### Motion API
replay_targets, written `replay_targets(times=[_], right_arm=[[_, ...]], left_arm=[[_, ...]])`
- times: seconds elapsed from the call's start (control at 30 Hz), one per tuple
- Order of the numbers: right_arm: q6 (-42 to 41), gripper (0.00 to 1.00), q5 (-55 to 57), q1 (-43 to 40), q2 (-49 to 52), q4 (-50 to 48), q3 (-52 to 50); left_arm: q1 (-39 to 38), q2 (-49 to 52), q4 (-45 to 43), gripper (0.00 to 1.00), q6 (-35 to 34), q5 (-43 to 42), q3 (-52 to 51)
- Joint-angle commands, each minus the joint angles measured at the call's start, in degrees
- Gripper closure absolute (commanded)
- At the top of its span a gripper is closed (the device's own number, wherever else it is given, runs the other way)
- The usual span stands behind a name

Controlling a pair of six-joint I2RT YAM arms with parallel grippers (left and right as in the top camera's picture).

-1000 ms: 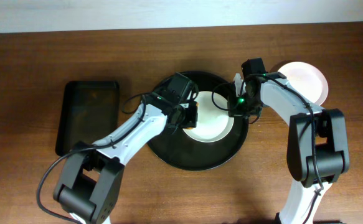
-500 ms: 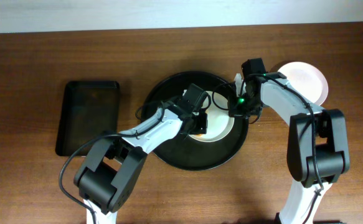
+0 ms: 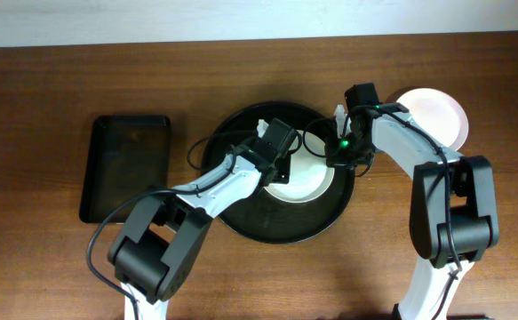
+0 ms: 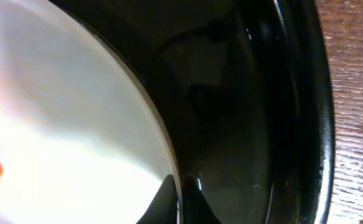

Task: Clean dirty plates on tray and stack at the side

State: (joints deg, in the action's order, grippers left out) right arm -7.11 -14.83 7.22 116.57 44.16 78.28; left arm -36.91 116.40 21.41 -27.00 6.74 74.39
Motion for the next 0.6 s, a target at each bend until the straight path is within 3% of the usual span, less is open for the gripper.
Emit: replay_targets(times=[0.0, 0.57], right_arm=[[-0.50, 0.96, 3.50, -0.11, -0.83, 0.15, -0.90], [-0.50, 0.96, 3.50, -0.13, -0.83, 0.17, -0.90]], left_arm=[[0.22, 1.79, -1.79, 1.00, 1.01, 1.75, -0.59], [0.22, 1.79, -7.76, 1.00, 3.30, 9.66, -0.59]])
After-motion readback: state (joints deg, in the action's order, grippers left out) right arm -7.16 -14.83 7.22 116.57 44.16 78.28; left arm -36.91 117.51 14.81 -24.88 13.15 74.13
